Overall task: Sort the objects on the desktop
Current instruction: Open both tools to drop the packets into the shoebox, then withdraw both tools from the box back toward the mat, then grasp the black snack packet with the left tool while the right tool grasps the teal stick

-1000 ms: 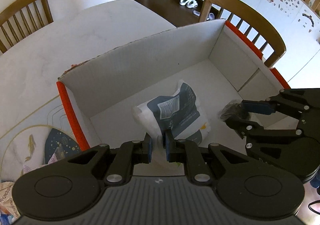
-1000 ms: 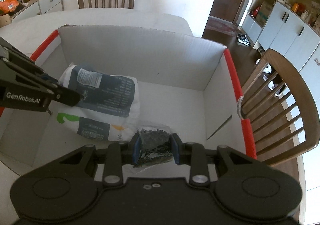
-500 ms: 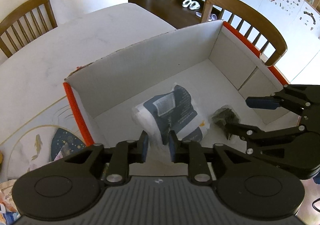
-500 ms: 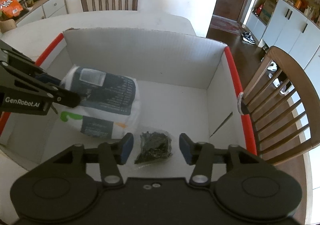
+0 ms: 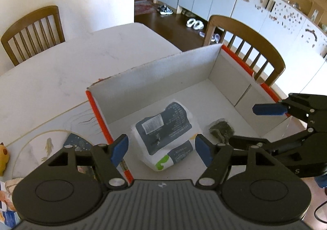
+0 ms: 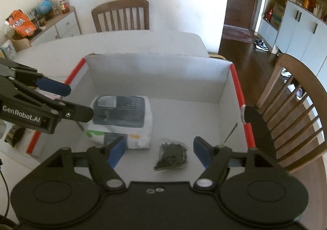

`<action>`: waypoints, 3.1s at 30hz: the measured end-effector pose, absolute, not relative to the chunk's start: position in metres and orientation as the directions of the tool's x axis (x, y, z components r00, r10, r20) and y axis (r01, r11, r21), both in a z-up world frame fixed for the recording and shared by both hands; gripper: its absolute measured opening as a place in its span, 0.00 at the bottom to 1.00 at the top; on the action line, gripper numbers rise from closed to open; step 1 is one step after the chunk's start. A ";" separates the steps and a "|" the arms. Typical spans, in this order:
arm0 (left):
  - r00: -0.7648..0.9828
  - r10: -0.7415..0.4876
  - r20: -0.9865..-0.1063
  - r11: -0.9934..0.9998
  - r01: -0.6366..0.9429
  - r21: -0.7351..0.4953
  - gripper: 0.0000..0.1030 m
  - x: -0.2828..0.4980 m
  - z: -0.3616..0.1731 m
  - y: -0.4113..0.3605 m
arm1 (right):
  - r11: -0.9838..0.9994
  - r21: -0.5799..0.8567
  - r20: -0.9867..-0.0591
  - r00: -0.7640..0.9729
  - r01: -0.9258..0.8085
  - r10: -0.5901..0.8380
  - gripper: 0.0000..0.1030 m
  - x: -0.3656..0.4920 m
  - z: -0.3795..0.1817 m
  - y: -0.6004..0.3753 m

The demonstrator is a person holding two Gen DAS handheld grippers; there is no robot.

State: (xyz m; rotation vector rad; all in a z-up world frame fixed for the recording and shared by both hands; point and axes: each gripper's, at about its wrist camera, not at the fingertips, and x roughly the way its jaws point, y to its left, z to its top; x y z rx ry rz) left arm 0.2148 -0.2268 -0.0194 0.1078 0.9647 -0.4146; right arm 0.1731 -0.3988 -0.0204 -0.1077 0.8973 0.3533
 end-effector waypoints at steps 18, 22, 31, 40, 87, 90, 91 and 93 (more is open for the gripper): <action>0.618 -0.338 -0.710 0.923 0.365 -0.121 0.79 0.180 0.010 -0.176 | 0.959 0.128 -0.715 0.646 -0.254 0.267 0.84 0.146 0.003 -0.379; 0.633 -0.351 -0.690 0.918 0.376 -0.123 0.89 0.173 0.015 -0.163 | 0.962 0.124 -0.707 0.658 -0.244 0.258 0.88 0.137 0.005 -0.366; 0.643 -0.366 -0.673 0.912 0.390 -0.124 0.99 0.155 0.017 -0.123 | 0.970 0.126 -0.686 0.689 -0.206 0.235 0.90 0.118 0.012 -0.326; 0.691 -0.374 -0.619 0.915 0.386 -0.122 0.99 0.134 0.021 -0.071 | 0.968 0.134 -0.679 0.692 -0.211 0.245 0.90 0.105 0.014 -0.275; 0.664 -0.329 -0.671 0.913 0.406 -0.045 0.99 0.076 -0.078 0.042 | 0.976 0.023 -0.723 0.671 -0.217 0.166 0.87 0.098 -0.056 -0.128; 0.658 -0.328 -0.678 0.913 0.406 -0.048 0.99 0.077 -0.085 0.035 | 0.978 0.027 -0.729 0.665 -0.205 0.160 0.87 0.105 -0.064 -0.129; 0.658 -0.324 -0.679 0.914 0.404 -0.045 0.99 0.078 -0.087 0.033 | 0.980 0.027 -0.732 0.664 -0.197 0.154 0.87 0.107 -0.067 -0.130; 0.660 -0.318 -0.681 0.916 0.400 -0.040 0.99 0.080 -0.091 0.030 | 0.983 0.033 -0.735 0.662 -0.181 0.147 0.87 0.110 -0.073 -0.130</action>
